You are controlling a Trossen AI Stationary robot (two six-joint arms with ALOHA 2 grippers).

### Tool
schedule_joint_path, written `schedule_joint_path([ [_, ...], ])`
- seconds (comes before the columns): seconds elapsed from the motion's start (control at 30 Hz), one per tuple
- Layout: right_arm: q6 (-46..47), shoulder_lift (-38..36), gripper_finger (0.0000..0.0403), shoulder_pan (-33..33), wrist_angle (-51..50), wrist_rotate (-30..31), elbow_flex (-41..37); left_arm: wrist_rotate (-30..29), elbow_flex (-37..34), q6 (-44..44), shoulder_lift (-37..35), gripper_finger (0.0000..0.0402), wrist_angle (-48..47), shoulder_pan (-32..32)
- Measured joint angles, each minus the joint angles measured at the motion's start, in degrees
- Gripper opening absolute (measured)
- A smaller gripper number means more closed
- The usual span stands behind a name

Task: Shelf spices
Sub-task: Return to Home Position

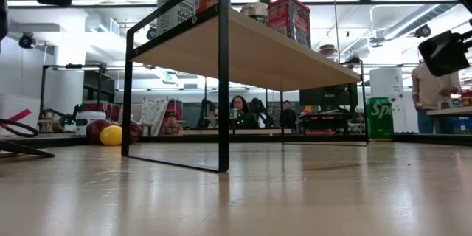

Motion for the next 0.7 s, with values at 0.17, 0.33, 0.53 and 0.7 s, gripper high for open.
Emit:
schedule_joint_path([
  [0.17,-2.60,-4.40,0.0302,0.00,0.21,0.06,-0.05,0.00,0.00,-0.01,-4.00,0.0165,-0.03,0.01],
  [0.33,-2.97,-4.26,0.0305,0.00,0.41,-0.22,-0.13,0.00,-0.02,-0.01,-6.36,0.0165,-1.32,0.06],
  [0.53,-2.99,-4.22,0.0296,0.00,0.60,-0.20,-0.15,0.00,-0.02,-0.01,-9.72,0.0165,-7.51,0.06],
  [0.7,-2.98,-4.18,0.0286,0.00,0.85,-0.21,-0.22,0.00,-0.04,-0.01,-13.11,0.0165,-16.76,0.06],
])
